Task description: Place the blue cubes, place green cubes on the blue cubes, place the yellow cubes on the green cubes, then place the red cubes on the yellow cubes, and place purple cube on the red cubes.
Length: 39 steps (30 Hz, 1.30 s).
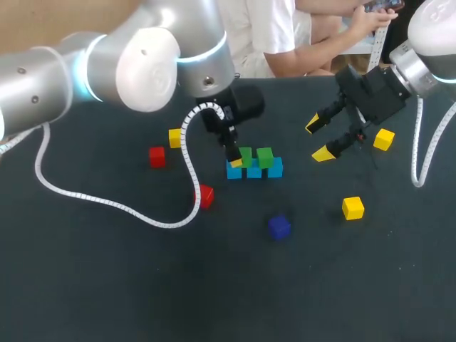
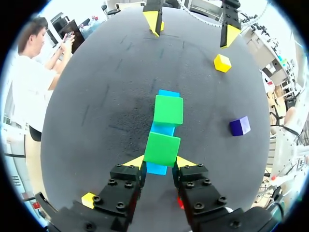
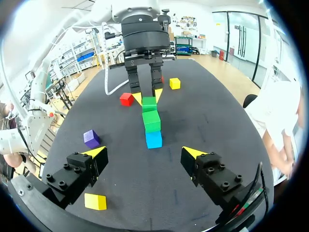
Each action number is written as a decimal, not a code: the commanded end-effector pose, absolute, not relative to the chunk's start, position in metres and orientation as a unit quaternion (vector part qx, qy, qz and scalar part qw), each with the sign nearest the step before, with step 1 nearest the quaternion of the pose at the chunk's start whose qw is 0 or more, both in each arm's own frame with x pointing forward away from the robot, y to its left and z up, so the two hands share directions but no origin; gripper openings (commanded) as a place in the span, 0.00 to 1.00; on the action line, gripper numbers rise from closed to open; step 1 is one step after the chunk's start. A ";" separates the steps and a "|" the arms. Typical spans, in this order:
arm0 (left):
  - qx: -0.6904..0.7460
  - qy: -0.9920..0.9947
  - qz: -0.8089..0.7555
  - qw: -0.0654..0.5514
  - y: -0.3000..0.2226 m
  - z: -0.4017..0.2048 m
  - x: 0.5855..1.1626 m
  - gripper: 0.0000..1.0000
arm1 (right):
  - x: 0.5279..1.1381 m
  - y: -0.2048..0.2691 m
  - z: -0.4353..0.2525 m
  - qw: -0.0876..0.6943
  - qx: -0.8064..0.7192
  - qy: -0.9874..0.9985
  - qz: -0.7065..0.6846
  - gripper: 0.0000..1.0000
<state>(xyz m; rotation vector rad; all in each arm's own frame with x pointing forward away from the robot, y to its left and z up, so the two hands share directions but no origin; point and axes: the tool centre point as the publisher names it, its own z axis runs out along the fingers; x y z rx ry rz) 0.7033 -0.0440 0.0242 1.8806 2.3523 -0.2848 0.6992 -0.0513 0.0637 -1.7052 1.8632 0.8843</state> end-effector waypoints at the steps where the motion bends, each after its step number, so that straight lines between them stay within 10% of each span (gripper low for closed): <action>1: 0.621 0.776 -0.098 0.053 -0.045 0.021 0.708 0.00 | 0.699 -0.052 0.064 0.232 -0.620 0.677 0.322 1.00; 31: 0.618 0.778 -0.099 0.048 -0.043 0.019 0.707 0.00 | 0.699 -0.052 0.064 0.232 -0.620 0.677 0.322 1.00; 37: 0.619 0.777 -0.102 0.051 -0.044 0.019 0.707 0.96 | 0.699 -0.052 0.064 0.232 -0.620 0.677 0.322 1.00; 39: 0.617 0.778 -0.103 0.053 -0.045 0.019 0.706 1.00 | 0.699 -0.052 0.064 0.232 -0.620 0.677 0.322 1.00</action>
